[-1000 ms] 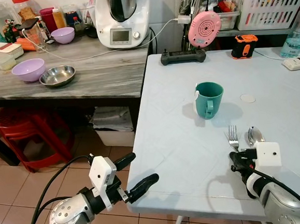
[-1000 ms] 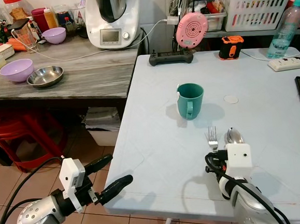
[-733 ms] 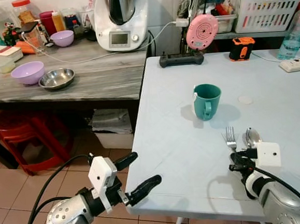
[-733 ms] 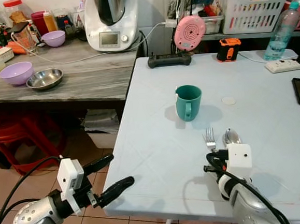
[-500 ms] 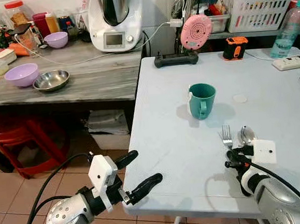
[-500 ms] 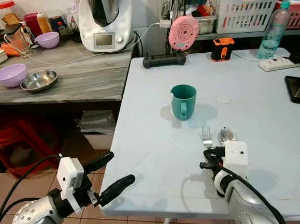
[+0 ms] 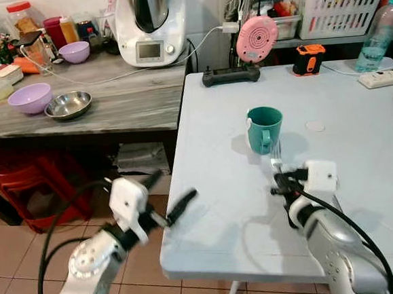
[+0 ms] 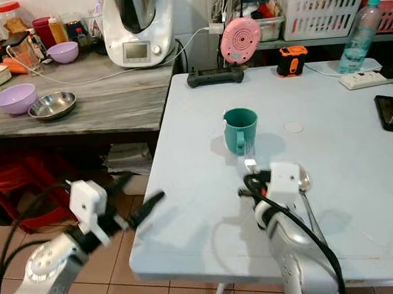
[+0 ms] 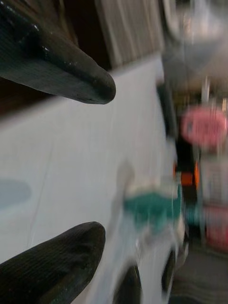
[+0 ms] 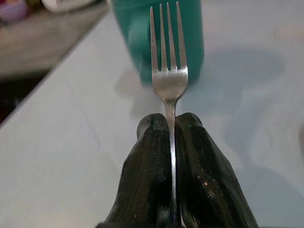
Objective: Setting the table
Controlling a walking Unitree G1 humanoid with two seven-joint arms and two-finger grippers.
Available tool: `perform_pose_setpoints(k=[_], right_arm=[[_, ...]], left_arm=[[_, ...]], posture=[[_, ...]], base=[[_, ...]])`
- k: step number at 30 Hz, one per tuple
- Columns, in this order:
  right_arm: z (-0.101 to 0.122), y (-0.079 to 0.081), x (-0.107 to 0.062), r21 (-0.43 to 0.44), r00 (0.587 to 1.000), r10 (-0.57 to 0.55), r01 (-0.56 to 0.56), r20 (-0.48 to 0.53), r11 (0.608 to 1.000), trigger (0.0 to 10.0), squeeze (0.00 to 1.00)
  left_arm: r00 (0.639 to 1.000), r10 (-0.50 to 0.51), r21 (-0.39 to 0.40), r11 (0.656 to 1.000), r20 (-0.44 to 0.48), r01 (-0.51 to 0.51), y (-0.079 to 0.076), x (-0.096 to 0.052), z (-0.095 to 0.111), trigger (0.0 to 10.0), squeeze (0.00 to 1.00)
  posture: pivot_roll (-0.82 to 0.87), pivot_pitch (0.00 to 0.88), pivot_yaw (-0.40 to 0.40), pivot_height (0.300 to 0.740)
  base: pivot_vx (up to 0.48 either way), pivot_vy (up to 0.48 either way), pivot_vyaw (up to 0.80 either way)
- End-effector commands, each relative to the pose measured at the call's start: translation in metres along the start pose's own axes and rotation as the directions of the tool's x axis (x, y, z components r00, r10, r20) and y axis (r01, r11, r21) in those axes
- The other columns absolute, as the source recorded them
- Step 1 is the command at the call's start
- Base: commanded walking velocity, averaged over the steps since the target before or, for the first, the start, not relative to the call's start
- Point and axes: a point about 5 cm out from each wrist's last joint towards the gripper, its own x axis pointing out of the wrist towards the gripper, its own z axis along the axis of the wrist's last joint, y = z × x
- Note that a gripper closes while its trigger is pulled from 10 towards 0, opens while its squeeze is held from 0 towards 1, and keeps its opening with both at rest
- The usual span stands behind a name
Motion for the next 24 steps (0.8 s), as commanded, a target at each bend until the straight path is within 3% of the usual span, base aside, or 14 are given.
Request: perform_pose_setpoints(k=[1,2,3,4,5,6,7,13,18,24], right_arm=[[0.007,0.003,0.0,-0.014,0.999,-0.004,0.005,0.047,1.0,0.0,0.0],[0.008,0.004,0.001,-0.014,0.998,-0.004,0.005,0.062,1.0,0.0,0.0],[0.011,0.006,0.002,-0.012,0.996,0.003,-0.002,0.084,1.0,0.9,0.0],[0.011,0.006,0.002,-0.012,0.996,0.003,-0.002,0.084,1.0,0.9,0.0],[0.014,0.007,0.002,-0.026,0.994,0.004,-0.001,0.106,1.0,9.1,0.0],[0.015,0.007,0.002,-0.034,0.993,0.003,0.001,0.117,0.999,9.1,0.0],[0.018,0.006,0.003,-0.04,0.99,-0.008,0.013,0.143,0.999,10.0,0.0],[0.02,0.001,0.005,-0.035,0.988,-0.033,0.039,0.154,0.999,10.0,0.0],[0.02,-0.001,0.005,-0.044,0.985,-0.037,0.045,0.166,0.998,10.0,0.0],[0.02,0.0,0.005,-0.048,0.984,-0.037,0.046,0.175,0.998,10.0,0.0]], left_arm=[[0.997,0.076,0.017,0.997,-0.025,-0.076,0.008,-0.004,-0.008,10.0,0.0],[0.993,0.116,0.017,0.993,-0.031,-0.115,0.012,-0.004,-0.011,10.0,0.0],[0.979,0.198,0.021,0.98,-0.046,-0.197,0.019,-0.003,-0.016,10.0,0.0],[0.979,0.198,0.021,0.98,-0.046,-0.197,0.019,-0.003,-0.016,10.0,0.0],[0.959,0.275,0.028,0.961,-0.062,-0.274,0.026,-0.001,-0.022,10.0,0.0],[0.953,0.297,0.03,0.955,-0.067,-0.296,0.029,-0.001,-0.024,10.0,0.0],[0.941,0.334,0.011,0.943,-0.059,-0.334,0.033,0.0,-0.026,10.0,0.0],[0.929,0.368,-0.033,0.929,-0.04,-0.37,0.04,0.005,-0.027,10.0,0.0],[0.921,0.389,-0.036,0.92,-0.018,-0.389,0.043,0.009,-0.027,10.0,0.0],[0.921,0.39,-0.051,0.919,-0.009,-0.39,0.043,0.01,-0.028,10.0,0.0]], posture=[[-0.09,0.0,0.046,0.74],[-0.09,0.0,0.045,0.74],[-0.09,0.0,0.045,0.74],[-0.09,0.0,0.045,0.74],[-0.09,0.0,0.045,0.74],[-0.09,0.0,0.045,0.74],[-0.09,0.0,0.047,0.74],[-0.1,0.0,0.045,0.74],[-0.1,0.0,0.044,0.74],[-0.1,0.0,0.044,0.74]], base=[[0.0,0.0,0.0],[0.0,0.0,0.0],[0.0,0.0,0.0],[0.0,0.0,0.0],[0.0,0.0,0.0],[0.0,0.0,0.0],[0.0,0.0,0.0],[0.0,0.0,0.0],[0.0,0.0,-0.5],[0.0,0.291,-0.52]])
